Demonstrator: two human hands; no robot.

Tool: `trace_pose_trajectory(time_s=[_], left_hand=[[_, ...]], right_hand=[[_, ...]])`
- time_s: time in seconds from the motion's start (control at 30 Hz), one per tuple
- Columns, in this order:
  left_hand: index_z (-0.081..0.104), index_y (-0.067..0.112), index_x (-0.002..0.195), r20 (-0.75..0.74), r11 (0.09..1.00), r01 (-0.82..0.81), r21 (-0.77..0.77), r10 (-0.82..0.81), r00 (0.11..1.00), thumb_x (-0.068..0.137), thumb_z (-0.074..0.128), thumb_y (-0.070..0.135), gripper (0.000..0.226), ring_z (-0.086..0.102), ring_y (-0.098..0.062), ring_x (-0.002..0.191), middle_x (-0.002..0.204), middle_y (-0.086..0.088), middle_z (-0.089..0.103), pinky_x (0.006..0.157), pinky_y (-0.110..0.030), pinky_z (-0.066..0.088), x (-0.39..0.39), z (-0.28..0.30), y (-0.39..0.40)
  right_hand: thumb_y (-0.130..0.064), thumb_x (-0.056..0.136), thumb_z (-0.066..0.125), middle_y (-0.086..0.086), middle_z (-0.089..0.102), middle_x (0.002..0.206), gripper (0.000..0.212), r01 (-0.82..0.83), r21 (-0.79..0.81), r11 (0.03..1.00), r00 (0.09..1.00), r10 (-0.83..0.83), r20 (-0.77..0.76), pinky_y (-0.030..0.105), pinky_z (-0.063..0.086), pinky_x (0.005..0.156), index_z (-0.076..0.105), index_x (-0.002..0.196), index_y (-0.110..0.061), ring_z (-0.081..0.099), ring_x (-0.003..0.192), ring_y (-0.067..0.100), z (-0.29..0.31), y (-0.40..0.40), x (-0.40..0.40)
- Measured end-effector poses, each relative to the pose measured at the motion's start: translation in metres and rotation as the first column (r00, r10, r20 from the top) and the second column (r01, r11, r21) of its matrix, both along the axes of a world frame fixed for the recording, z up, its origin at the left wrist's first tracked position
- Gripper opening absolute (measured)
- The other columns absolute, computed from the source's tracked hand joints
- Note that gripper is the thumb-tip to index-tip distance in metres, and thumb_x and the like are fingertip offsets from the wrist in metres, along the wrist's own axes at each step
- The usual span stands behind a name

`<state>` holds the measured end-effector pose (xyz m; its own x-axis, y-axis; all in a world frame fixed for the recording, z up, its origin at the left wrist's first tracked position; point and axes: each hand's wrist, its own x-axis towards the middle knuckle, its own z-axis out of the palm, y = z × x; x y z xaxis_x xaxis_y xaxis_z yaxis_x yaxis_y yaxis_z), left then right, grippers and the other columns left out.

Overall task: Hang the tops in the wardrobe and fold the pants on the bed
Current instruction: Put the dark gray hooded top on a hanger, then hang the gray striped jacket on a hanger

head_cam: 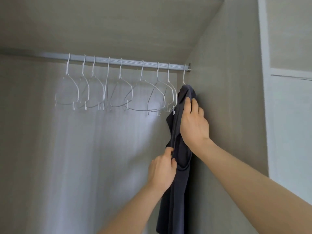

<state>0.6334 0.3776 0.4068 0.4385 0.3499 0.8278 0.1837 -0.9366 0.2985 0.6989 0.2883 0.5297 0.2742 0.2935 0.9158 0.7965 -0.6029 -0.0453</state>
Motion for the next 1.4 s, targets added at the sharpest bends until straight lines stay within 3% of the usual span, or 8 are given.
trace_pose_trajectory(time_s=[0.13,0.3,0.53,0.73,0.9,1.0,1.2,1.4], left_hand=[[0.049,0.022,0.134,0.034,0.998,-0.044,-0.046,0.046,0.998,0.098,0.045,0.021,0.036,0.066,-0.02,0.087,0.101,0.007,0.071,0.076,-0.037,0.051,-0.049,-0.012,-0.015],[0.049,0.026,0.131,0.015,0.986,-0.108,-0.128,0.111,0.994,0.096,0.048,0.021,0.035,0.065,-0.018,0.081,0.096,0.014,0.069,0.077,-0.038,0.053,-0.156,-0.056,-0.052],[0.052,0.024,0.128,-0.074,0.938,-0.282,-0.2,0.273,0.959,0.095,0.052,0.016,0.034,0.066,-0.023,0.08,0.091,0.009,0.07,0.074,-0.04,0.052,-0.315,-0.131,-0.123],[0.052,0.022,0.126,-0.162,0.833,-0.491,-0.254,0.464,0.871,0.097,0.048,0.021,0.029,0.064,-0.021,0.077,0.087,0.002,0.069,0.073,-0.041,0.053,-0.426,-0.178,-0.19],[0.055,0.023,0.122,-0.183,0.618,-0.663,-0.423,0.658,0.73,0.097,0.047,0.02,0.026,0.066,-0.02,0.077,0.079,0.002,0.069,0.071,-0.043,0.053,-0.509,-0.223,-0.269],[0.055,0.024,0.117,-0.242,0.43,-0.751,-0.502,0.764,0.599,0.096,0.047,0.019,0.023,0.065,-0.024,0.075,0.074,-0.001,0.069,0.07,-0.045,0.052,-0.544,-0.25,-0.331],[0.053,0.034,0.117,-0.353,0.051,-0.788,-0.614,0.875,0.332,0.096,0.043,0.024,0.025,0.063,-0.013,0.067,0.075,0.006,0.069,0.063,-0.038,0.054,-0.576,-0.306,-0.469],[0.053,0.038,0.111,-0.425,-0.233,-0.725,-0.648,0.901,0.09,0.095,0.045,0.023,0.023,0.059,-0.013,0.063,0.072,0.002,0.068,0.06,-0.041,0.053,-0.587,-0.35,-0.611]], right_hand=[[-0.011,0.089,0.047,0.013,0.023,0.154,0.071,-0.037,-0.047,0.998,0.999,0.036,-0.005,0.041,0.049,0.091,0.013,0.151,-0.005,0.033,0.133,0.032,-0.03,-0.026,-0.034],[-0.014,0.091,0.05,0.014,0.05,0.133,0.057,-0.297,-0.148,0.943,0.951,0.306,0.042,0.042,0.048,0.091,0.033,0.144,0.001,0.046,0.122,0.032,-0.099,-0.07,-0.1],[-0.022,0.097,0.044,0.008,0.049,0.136,0.049,-0.597,-0.312,0.739,0.802,0.564,-0.197,0.034,0.042,0.097,0.036,0.143,-0.007,0.043,0.127,0.024,-0.209,-0.104,-0.208],[-0.025,0.097,0.045,0.006,0.053,0.134,0.043,-0.809,-0.323,0.491,0.587,0.705,-0.397,0.033,0.038,0.1,0.043,0.138,-0.01,0.046,0.125,0.023,-0.272,-0.131,-0.305],[-0.024,0.095,0.049,0.005,0.063,0.114,0.035,-0.924,-0.329,0.197,0.341,0.815,-0.468,0.033,0.047,0.079,0.05,0.129,-0.014,0.058,0.107,0.023,-0.314,-0.166,-0.38],[-0.024,0.096,0.048,0.001,0.062,0.115,0.035,-0.946,-0.324,0.015,0.198,0.819,-0.539,0.033,0.046,0.082,0.05,0.129,-0.015,0.054,0.111,0.021,-0.339,-0.193,-0.422],[-0.026,0.097,0.045,-0.003,0.058,0.118,0.036,-0.904,-0.28,-0.323,-0.054,0.736,-0.675,0.03,0.041,0.087,0.046,0.133,-0.018,0.049,0.116,0.016,-0.391,-0.27,-0.485],[-0.025,0.099,0.042,-0.004,0.058,0.11,0.035,-0.751,-0.283,-0.597,-0.195,0.609,-0.769,0.032,0.045,0.078,0.046,0.133,-0.018,0.05,0.107,0.016,-0.428,-0.365,-0.541]])
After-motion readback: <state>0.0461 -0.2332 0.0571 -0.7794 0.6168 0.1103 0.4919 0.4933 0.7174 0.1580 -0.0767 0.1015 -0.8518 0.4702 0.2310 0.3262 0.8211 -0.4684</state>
